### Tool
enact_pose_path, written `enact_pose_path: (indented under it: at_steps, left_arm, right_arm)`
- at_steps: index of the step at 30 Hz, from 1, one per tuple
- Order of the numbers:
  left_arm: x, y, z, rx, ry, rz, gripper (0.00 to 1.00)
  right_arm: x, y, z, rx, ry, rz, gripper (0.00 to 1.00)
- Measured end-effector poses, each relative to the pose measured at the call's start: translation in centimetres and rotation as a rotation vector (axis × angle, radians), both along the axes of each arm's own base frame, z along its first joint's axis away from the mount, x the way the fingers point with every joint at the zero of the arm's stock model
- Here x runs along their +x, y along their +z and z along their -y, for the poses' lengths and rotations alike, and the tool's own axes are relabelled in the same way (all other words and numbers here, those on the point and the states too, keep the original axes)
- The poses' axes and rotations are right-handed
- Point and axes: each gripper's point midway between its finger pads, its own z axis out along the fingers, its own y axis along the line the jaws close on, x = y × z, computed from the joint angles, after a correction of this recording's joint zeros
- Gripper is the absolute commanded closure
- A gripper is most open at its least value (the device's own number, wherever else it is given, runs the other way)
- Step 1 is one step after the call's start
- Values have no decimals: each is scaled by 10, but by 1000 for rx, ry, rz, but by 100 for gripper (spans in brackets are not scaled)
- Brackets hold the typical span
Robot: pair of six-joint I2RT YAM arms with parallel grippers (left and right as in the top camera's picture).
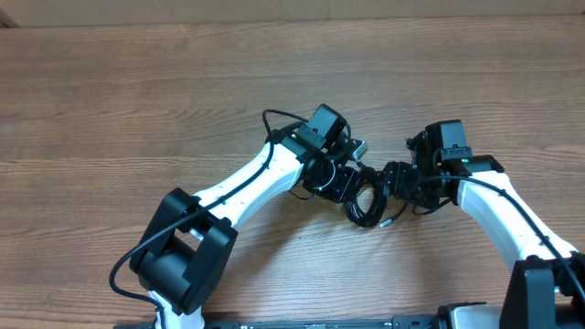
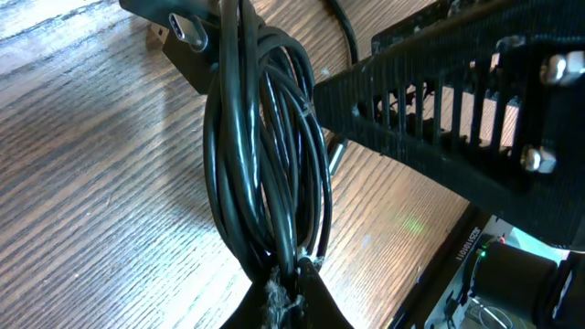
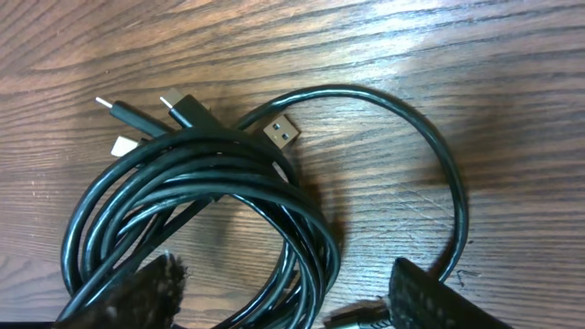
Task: Untangle cables
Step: 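Move the right gripper in and grasp the bundle beside the left gripper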
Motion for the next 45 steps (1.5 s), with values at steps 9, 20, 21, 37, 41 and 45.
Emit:
enact_pose_path:
  at_steps: [9,20,21,37,41,45]
  left_arm:
    - [0,0,0,-1,0,-1,96]
    - [-2,2,2,-12,10,-21,96]
    - [-2,3,3,-19,7,-23,96]
    - [-4,16,18,-118,-7,-52,96]
    - [-4,16,18,-118,-7,-51,96]
    - [-4,16,18,-118,-7,-51,96]
  right_arm:
    - [-2,-1,1,-6,-1,-7,32]
    - [-12,-13,2,-9,-2,-34,33]
    - [-12,-13,2,-9,-2,-34,33]
    - [-14,-12,-7,2,29,-29,36]
    - [-14,-13,-7,3,28,-26,36]
    - [-14,-21,-7,5,28,-6,38]
